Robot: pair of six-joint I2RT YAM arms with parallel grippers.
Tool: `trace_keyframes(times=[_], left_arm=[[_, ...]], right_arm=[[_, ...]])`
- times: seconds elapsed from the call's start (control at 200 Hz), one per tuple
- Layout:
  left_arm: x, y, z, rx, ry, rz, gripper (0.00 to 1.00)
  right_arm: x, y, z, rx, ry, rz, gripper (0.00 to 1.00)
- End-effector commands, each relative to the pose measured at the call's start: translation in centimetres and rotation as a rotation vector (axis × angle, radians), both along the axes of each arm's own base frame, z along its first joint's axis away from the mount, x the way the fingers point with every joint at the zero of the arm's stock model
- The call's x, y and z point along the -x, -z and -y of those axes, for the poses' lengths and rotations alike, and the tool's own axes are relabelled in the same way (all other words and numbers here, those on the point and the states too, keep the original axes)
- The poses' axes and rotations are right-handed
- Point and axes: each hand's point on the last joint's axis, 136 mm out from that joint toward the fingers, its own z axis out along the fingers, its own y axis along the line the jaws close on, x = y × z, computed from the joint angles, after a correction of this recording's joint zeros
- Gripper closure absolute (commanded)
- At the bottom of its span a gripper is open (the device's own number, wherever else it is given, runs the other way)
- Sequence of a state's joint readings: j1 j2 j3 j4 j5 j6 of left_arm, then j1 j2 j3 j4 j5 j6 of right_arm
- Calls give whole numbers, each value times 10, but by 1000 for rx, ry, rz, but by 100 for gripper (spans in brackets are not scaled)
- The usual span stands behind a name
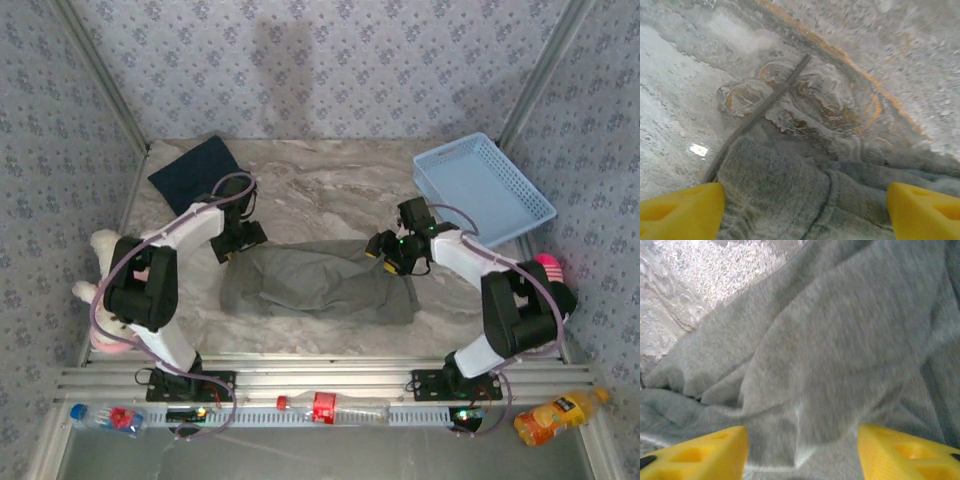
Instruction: Fold and stack the mixed laundry pile
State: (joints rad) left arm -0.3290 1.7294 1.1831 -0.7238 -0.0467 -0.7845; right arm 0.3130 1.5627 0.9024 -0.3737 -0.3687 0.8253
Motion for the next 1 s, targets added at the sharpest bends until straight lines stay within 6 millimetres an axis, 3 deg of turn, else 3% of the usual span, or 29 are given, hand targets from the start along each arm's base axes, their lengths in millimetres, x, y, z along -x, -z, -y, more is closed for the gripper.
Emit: trace_keyframes(times=[0.0, 0.05, 0.11, 0.17, 0.21, 0.345, 0.44, 0.535, 0.615, 0.655, 0.67, 0.72, 0.745, 0.774, 0.859, 0.994], left_arm=[[7, 7, -6, -35, 26, -36, 27], [8, 10, -8, -37, 29, -45, 40], [9, 14, -9, -39, 34, -59, 63], [9, 13, -8, -36, 43, -64, 87], [9, 9, -9, -37, 48, -60, 100], [7, -24, -13, -45, 43, 5, 100], [2, -49, -15, -25, 39, 69, 100], [-9, -61, -19, -4, 27, 106, 100], [-20, -54, -25, -3, 9, 94, 100], [-25, -46, -28, -11, 3, 76, 91], [-26, -42, -28, -14, 2, 66, 80], [-27, -29, -30, -27, -5, 3, 29], [-27, -27, -31, -36, -6, -21, 12], [-27, -24, -29, -41, 3, -39, 2], [-25, -32, -26, -55, 21, -14, 0], [-18, -67, -24, -49, 35, 84, 0]], right_arm=[[-22, -1, -4, -33, 37, -4, 61], [-24, -1, -3, -28, 37, -8, 74], [-25, -8, 0, -18, 36, 6, 89], [-20, -15, 6, -2, 37, 9, 100], [-15, -22, 9, 0, 37, 13, 100], [-5, -48, 29, 4, 81, 46, 100], [-14, -65, 46, -7, 132, 79, 100], [-39, -71, 57, -18, 181, 111, 100], [-72, -63, 57, 11, 155, 137, 100], [-85, -54, 52, 2, 133, 124, 89], [-96, -54, 50, 0, 128, 133, 81], [-109, -42, 45, 6, 100, 100, 58], [-112, -39, 43, 2, 86, 86, 51], [-116, -40, 41, -5, 74, 90, 47], [-114, -55, 40, 46, 51, 152, 39], [-81, -76, 31, 98, -18, 200, 42]])
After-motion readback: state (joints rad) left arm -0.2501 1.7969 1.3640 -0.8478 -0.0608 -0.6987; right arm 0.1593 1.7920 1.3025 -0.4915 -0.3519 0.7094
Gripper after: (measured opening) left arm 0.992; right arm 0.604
